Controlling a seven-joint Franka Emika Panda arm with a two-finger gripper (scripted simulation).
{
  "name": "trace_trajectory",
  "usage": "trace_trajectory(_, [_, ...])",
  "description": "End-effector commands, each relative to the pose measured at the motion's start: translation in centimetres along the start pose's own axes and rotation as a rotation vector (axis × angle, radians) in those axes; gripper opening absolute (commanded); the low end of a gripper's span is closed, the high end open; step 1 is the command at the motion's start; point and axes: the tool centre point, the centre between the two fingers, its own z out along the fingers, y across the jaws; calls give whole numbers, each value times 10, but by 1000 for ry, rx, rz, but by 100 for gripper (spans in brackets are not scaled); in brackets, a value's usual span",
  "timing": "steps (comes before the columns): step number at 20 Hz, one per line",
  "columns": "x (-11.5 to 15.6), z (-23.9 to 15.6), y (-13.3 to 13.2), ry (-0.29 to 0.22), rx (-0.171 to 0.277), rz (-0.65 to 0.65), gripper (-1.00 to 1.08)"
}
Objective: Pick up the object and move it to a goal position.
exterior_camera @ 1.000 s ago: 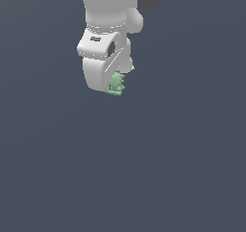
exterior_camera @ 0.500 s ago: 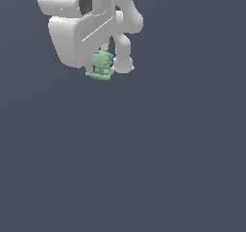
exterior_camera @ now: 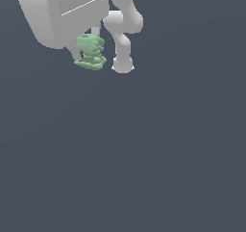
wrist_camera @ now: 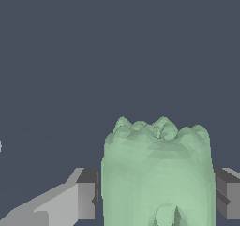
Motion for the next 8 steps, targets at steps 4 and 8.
trace_trajectory(4, [-2, -9, 4, 0, 0, 0, -100])
trace_trajectory(8, [-3, -11, 5, 0, 0, 0, -100])
